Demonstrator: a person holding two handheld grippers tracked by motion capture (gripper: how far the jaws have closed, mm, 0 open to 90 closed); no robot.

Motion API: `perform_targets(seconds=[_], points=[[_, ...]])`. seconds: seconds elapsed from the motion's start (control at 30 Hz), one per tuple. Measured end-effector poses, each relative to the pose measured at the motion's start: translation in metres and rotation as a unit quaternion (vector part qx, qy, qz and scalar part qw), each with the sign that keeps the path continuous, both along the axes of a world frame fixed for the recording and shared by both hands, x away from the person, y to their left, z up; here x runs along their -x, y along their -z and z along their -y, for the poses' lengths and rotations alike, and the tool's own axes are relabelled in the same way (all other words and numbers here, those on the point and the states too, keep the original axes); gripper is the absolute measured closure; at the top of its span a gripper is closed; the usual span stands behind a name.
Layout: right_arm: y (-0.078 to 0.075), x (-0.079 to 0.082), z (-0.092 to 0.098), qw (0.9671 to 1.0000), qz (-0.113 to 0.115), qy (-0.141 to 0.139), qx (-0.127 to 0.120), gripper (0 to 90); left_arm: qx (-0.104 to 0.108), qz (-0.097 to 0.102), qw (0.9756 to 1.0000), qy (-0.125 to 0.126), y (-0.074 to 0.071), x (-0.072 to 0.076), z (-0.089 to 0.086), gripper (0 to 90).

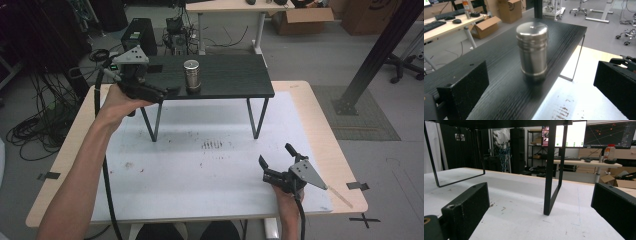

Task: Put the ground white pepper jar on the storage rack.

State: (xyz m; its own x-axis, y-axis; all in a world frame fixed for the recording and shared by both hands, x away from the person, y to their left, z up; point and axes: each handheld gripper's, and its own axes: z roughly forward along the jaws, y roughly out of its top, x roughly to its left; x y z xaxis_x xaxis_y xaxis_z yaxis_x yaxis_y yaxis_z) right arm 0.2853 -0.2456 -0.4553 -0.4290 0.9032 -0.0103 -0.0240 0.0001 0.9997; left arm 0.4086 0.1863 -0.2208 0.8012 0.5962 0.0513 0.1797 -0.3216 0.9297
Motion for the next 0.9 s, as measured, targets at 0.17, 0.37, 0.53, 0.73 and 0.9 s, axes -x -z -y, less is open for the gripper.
perform_targets(seconds=[0.17, 0.37, 0.53, 0.73, 0.9], points=[[0.0, 0.0, 0.0, 1.0, -0.001, 0.0, 0.0, 1.5, 0.006, 0.009, 0.9999, -0.005, 0.005, 0.014, -0.011, 0.2], [0.0, 0.0, 0.0, 1.0, -0.001, 0.0, 0.0, 1.5, 0.008, 0.014, 0.9998, -0.012, 0.014, 0.027, -0.02, 0.2], [0.0, 0.0, 0.0, 1.0, -0.001, 0.0, 0.0, 1.6, 0.003, 0.012, 0.9997, -0.019, 0.024, 0.034, -0.028, 0.2], [0.0, 0.0, 0.0, 1.0, -0.002, 0.0, 0.0, 1.6, 0.008, 0.016, 0.9995, -0.028, 0.037, 0.046, -0.04, 0.2], [0.0, 0.0, 0.0, 1.0, -0.002, 0.0, 0.0, 1.6, 0.013, 0.025, 0.9991, -0.033, 0.046, 0.054, -0.051, 0.2]])
